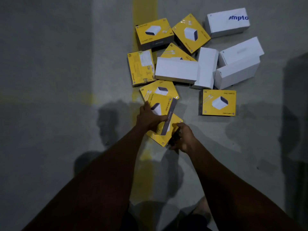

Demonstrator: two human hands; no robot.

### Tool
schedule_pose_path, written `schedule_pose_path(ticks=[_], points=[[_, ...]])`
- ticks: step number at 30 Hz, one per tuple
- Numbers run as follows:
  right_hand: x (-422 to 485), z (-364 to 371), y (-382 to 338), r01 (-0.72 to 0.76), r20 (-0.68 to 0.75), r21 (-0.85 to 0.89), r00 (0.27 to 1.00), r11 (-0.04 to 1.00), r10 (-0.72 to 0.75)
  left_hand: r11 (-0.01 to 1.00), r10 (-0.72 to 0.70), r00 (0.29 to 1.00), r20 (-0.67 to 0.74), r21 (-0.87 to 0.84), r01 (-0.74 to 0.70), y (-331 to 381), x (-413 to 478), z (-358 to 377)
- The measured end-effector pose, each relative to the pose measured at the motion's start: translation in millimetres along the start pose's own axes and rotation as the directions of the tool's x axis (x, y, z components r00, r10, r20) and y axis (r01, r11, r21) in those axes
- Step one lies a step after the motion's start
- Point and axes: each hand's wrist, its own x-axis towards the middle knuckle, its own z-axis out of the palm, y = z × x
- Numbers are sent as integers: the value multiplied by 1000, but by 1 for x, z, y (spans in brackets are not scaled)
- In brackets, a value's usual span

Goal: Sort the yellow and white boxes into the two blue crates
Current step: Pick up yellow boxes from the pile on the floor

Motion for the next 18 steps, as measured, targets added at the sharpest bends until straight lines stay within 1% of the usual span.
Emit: schedule_pose_path(ticks=[2, 4, 7, 10, 13, 15, 17, 18], points=[[-3, 1, 3, -12, 26, 56, 1000, 998, 10, 995, -32, 999, 33, -98, 35, -2, -1, -10], [1, 0, 6, -1, 41, 116, 999, 993, -4, 986, -83, 994, 76, -137, 93, -4, -3, -15], [2, 8, 12, 16, 83, 65, 996, 998, -21, 952, -150, 960, 236, -226, 205, -12, -8, -15], [6, 10, 21, 58, 45, 6, 997, 998, -59, 947, -161, 947, 280, -226, 228, -16, -15, -9], [4, 6, 22, 129, 34, 43, 991, 991, -131, 936, -191, 920, 342, -218, 276, -19, -26, -4], [2, 8, 14, 236, 33, -42, 972, 971, -234, 918, -188, 914, 359, -268, 294, -24, -36, 0], [-7, 13, 3, 334, 10, -212, 940, 918, -340, 876, -196, 914, 354, -355, 325, -30, -46, 4], [-14, 14, 0, 335, -8, -317, 935, 887, -356, 849, -195, 919, 344, -410, 334, -33, -51, 5]])
